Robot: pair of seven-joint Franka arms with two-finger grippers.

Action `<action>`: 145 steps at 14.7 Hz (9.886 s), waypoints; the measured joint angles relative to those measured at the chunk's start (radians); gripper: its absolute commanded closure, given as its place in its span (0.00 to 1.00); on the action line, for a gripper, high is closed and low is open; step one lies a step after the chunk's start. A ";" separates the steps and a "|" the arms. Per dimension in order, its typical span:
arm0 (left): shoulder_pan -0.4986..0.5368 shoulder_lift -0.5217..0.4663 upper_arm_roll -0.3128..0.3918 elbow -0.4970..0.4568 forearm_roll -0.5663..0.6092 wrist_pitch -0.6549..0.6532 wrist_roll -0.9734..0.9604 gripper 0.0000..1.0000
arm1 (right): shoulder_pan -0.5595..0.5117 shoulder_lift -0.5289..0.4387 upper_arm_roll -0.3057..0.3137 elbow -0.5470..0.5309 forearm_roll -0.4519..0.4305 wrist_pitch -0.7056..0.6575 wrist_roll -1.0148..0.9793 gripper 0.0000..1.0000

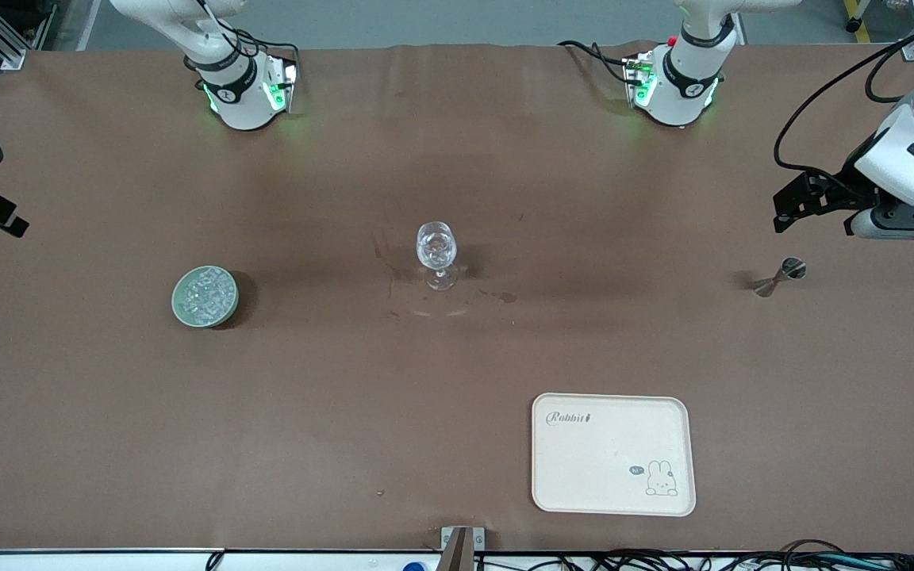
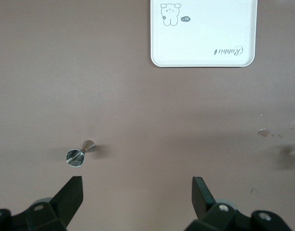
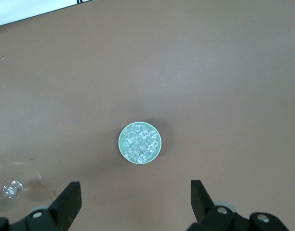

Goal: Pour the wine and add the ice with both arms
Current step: 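Reach the left gripper toward the metal jigger while the right gripper reaches the ice, then grasp the jigger with the left gripper while the right gripper lowers into the ice, then pinch an ice cube with the right gripper and lift it from the cup, then carry the jigger to the wine glass with the left gripper, then tilt the jigger over the wine glass with the left gripper to pour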

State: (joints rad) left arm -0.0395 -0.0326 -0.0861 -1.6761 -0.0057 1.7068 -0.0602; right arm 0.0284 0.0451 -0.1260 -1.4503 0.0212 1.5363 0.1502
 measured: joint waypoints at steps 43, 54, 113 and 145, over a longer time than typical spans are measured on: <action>0.052 0.783 0.814 -0.150 -1.054 -0.148 -0.241 0.00 | 0.062 0.073 0.006 -0.668 0.004 0.647 -0.001 0.03; 0.047 0.827 0.771 -0.299 -1.258 -0.212 -0.199 0.12 | 0.095 0.185 0.006 -0.861 -0.003 0.976 -0.005 0.25; 0.045 0.402 0.478 -0.281 -1.255 -0.326 -0.610 1.00 | 0.083 0.051 -0.009 -0.247 -0.023 0.278 -0.007 0.94; -0.040 0.495 -0.478 -0.183 -0.829 0.587 -1.133 0.99 | -0.092 -0.095 0.146 -0.090 -0.023 0.030 -0.015 0.95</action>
State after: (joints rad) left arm -0.0796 0.4625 -0.5637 -1.8588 -0.8346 2.2936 -1.1934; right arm -0.0633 -0.0501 0.0203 -1.5408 -0.0021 1.5660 0.1352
